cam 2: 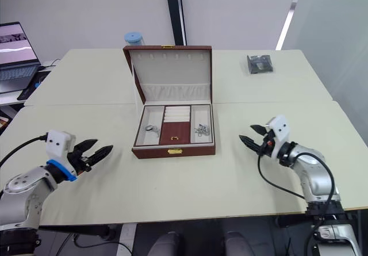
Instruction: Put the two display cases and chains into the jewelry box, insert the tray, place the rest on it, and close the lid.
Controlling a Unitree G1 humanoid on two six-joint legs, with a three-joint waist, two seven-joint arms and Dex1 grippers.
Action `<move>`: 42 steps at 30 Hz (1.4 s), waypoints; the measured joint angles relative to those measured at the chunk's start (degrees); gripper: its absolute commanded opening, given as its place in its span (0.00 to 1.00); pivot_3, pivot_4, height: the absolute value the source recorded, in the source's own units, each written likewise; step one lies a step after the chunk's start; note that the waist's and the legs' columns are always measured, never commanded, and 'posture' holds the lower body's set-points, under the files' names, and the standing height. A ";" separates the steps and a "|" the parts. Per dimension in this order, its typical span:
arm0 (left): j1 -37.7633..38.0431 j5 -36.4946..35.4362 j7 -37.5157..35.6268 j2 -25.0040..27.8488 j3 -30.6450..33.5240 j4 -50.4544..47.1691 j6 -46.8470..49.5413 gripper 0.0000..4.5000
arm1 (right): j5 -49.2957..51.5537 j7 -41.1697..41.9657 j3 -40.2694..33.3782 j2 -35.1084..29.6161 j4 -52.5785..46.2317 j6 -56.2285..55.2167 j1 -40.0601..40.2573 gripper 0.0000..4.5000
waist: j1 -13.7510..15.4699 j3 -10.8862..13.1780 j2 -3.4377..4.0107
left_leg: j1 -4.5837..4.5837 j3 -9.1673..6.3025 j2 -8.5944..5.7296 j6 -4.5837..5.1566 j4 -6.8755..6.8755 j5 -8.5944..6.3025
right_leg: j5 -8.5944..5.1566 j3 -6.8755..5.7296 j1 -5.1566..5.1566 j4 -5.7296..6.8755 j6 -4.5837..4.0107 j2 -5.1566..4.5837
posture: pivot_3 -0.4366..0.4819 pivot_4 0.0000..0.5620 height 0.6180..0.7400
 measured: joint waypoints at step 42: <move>-7.42 5.03 -6.56 -7.43 -10.03 1.36 3.57 0.00 | -7.06 -2.01 7.11 10.24 -1.05 6.29 -3.59 0.00 | -0.04 -0.05 0.01 | -0.03 -0.01 0.00 0.01 0.21 0.00 | -0.01 0.02 0.00 0.13 0.01 0.00 | 0.48 0.27 1.00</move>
